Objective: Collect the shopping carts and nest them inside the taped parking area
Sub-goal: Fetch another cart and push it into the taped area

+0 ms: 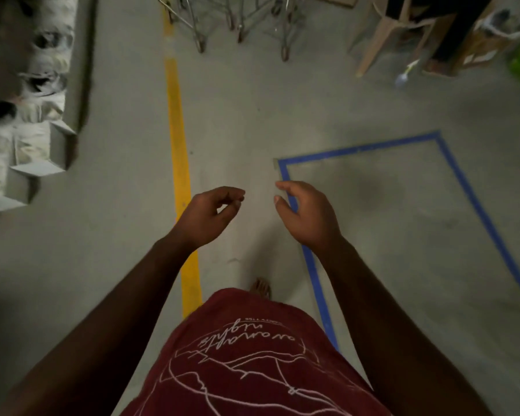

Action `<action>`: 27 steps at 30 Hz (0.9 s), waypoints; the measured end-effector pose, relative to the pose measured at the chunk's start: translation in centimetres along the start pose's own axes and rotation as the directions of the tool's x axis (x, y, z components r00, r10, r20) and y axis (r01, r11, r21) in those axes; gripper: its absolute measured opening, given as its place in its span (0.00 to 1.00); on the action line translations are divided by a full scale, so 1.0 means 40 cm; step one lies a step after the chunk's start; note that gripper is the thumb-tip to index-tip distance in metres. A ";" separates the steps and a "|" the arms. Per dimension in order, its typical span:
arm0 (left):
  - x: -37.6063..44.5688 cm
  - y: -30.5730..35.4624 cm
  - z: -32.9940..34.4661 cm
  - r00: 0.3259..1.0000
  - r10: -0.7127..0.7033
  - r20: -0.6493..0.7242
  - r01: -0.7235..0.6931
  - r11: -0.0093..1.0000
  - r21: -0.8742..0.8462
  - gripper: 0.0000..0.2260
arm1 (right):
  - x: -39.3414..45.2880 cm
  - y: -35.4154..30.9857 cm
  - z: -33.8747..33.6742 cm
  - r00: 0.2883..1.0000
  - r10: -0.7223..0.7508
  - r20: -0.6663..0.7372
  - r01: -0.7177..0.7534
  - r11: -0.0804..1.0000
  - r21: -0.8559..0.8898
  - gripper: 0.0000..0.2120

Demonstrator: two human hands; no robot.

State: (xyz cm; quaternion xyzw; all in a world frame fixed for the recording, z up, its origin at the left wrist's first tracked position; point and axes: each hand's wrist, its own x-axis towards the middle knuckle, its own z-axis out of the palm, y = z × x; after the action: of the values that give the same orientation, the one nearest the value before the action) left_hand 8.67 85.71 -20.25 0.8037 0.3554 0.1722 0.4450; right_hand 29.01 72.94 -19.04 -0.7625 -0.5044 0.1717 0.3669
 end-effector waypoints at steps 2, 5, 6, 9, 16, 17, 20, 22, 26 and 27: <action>0.096 -0.006 -0.039 0.999 -0.010 -0.032 0.010 1.000 -0.011 0.10 | 0.123 -0.013 -0.006 1.000 -0.021 0.011 0.021 1.000 -0.014 0.17; 0.241 -0.032 -0.091 0.998 -0.034 -0.059 0.031 0.999 -0.041 0.10 | 0.299 -0.025 -0.002 0.999 -0.031 0.015 0.031 0.999 -0.011 0.16; 0.293 -0.043 -0.105 0.997 -0.041 -0.060 0.038 0.998 -0.052 0.10 | 0.357 -0.025 0.005 0.999 -0.033 0.023 0.033 0.999 -0.014 0.16; 0.455 -0.093 -0.154 0.996 -0.066 -0.062 0.060 0.994 -0.094 0.10 | 0.538 -0.024 0.041 0.998 -0.044 0.042 0.045 0.999 -0.012 0.15; 0.854 -0.236 -0.341 0.995 -0.074 -0.066 0.064 0.988 -0.144 0.09 | 1.006 -0.071 0.155 0.994 -0.066 0.090 0.073 0.995 -0.073 0.16; 0.910 -0.251 -0.376 0.996 -0.073 -0.059 0.063 0.987 -0.147 0.09 | 1.069 -0.082 0.165 0.994 -0.063 0.087 0.069 0.995 -0.077 0.16; 1.083 -0.286 -0.484 0.998 -0.034 -0.058 0.027 0.993 -0.118 0.09 | 1.254 -0.116 0.188 0.996 -0.068 0.062 0.073 0.994 -0.075 0.17; 1.196 -0.291 -0.552 0.998 -0.012 -0.063 0.005 0.993 -0.114 0.09 | 1.370 -0.137 0.196 0.997 -0.066 0.037 0.069 0.995 -0.077 0.16; 1.411 -0.298 -0.661 0.999 -0.001 -0.048 -0.005 0.992 -0.125 0.09 | 1.587 -0.157 0.224 0.999 -0.052 0.005 0.052 0.997 -0.057 0.15; 1.460 -0.306 -0.682 0.999 0.003 -0.038 -0.007 0.993 -0.120 0.09 | 1.638 -0.156 0.236 0.999 -0.047 0.010 0.048 0.997 -0.053 0.16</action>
State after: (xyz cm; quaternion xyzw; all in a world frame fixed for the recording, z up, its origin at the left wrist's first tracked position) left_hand 27.56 148.53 -17.93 0.7731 0.3508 0.2096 0.4851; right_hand 47.35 136.62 -13.72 -0.7591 -0.5284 0.1529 0.3480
